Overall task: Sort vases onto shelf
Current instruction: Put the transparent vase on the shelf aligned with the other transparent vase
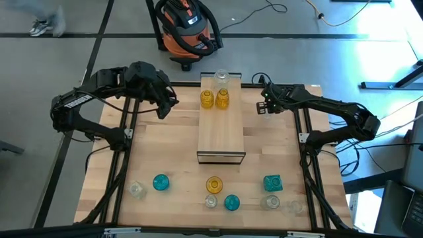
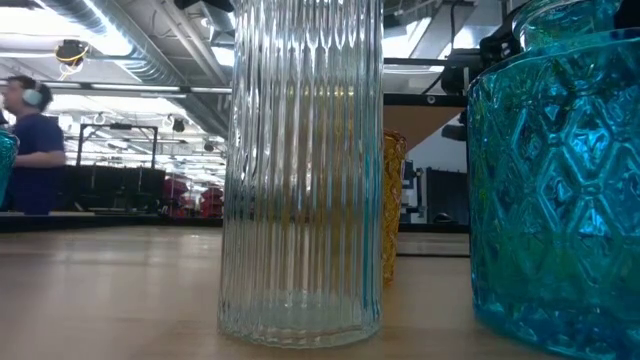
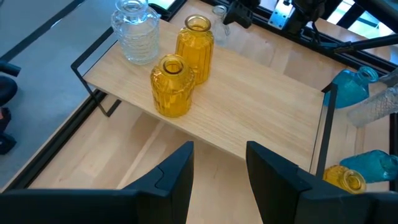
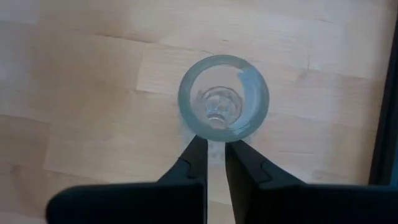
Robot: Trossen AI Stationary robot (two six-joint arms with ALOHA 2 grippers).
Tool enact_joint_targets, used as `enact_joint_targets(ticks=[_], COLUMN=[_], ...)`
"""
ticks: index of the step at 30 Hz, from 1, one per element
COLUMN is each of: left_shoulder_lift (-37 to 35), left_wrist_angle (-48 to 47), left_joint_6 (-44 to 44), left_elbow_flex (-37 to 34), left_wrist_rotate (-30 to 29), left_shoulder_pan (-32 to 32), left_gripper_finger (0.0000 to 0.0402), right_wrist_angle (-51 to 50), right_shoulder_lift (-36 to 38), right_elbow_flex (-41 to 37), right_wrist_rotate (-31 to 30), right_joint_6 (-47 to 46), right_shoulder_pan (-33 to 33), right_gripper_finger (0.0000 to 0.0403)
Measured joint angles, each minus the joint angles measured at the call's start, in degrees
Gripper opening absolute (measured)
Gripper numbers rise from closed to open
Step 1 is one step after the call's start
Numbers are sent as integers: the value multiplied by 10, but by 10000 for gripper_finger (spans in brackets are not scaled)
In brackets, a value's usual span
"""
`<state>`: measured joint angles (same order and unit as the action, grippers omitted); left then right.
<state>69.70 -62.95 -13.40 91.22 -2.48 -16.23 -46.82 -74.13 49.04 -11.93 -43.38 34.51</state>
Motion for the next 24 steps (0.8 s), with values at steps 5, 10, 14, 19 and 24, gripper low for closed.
enact_joint_targets(ticks=[5,10,14,19,24], left_shoulder_lift=[0,0,0,0,0], left_wrist_angle=[0,0,0,0,0], left_joint_6=[0,-1,-1,-1,-1], left_elbow_flex=[0,0,0,0,0], left_wrist_rotate=[0,0,0,0,0], left_shoulder_pan=[0,0,0,0,0], left_gripper_finger=[139,139,139,139,139], right_wrist_angle=[0,0,0,0,0], right_shoulder_lift=[0,0,0,0,0], right_elbow_flex=[0,0,0,0,0], right_wrist_rotate=[6,7,11,16,25], right_joint_6=[-3,-2,2,4,6], right_shoulder_pan=[0,0,0,0,0], right_gripper_finger=[25,26,26,27,74])
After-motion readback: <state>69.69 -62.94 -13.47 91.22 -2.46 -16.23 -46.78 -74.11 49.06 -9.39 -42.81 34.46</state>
